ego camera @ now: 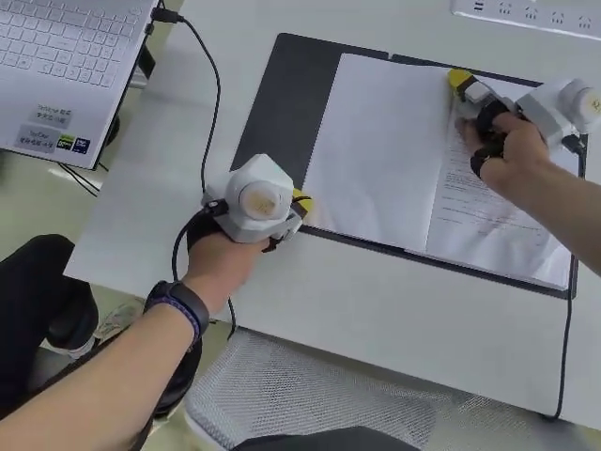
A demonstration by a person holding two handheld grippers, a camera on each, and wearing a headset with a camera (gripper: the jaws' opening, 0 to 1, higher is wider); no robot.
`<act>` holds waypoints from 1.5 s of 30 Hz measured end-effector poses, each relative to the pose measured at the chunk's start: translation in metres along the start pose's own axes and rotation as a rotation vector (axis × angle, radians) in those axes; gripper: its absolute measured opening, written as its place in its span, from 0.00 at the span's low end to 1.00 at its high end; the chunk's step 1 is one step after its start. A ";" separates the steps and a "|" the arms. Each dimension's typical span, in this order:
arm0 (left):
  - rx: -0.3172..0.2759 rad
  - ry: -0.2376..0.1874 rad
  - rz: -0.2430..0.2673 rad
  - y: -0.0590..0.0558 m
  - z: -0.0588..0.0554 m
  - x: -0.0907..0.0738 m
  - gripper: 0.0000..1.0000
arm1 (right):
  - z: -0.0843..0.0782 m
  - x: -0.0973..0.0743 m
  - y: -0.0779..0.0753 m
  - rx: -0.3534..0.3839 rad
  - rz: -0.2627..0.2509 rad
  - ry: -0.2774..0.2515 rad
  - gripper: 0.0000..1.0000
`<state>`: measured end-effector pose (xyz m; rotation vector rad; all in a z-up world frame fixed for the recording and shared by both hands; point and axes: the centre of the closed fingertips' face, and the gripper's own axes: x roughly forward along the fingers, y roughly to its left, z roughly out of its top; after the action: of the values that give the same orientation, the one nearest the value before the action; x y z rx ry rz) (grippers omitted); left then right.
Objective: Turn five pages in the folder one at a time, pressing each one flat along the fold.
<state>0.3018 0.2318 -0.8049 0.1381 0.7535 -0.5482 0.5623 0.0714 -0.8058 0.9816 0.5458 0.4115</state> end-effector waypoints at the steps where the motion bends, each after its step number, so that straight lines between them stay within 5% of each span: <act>1: 0.001 0.000 0.000 0.000 0.000 0.000 0.00 | 0.003 0.002 -0.001 0.015 -0.007 -0.014 0.00; 10: -0.001 0.001 0.006 0.001 -0.001 0.001 0.00 | 0.001 0.003 0.000 -0.017 0.002 -0.007 0.00; 20: 0.000 0.001 0.007 0.001 -0.001 0.001 0.00 | -0.026 -0.021 0.012 -0.103 0.060 0.113 0.00; 29: -0.004 -0.001 0.006 0.000 -0.001 0.001 0.00 | -0.043 -0.040 0.016 -0.131 0.090 0.167 0.00; 40: -0.004 -0.004 -0.003 0.000 -0.003 0.002 0.00 | -0.091 -0.097 0.038 -0.183 0.158 0.282 0.00; 45: -0.021 -0.008 -0.004 0.002 -0.004 0.004 0.00 | -0.101 -0.115 0.042 -0.174 0.165 0.294 0.00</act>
<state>0.3030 0.2333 -0.8113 0.1147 0.7518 -0.5439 0.4065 0.0947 -0.7858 0.8054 0.6836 0.7468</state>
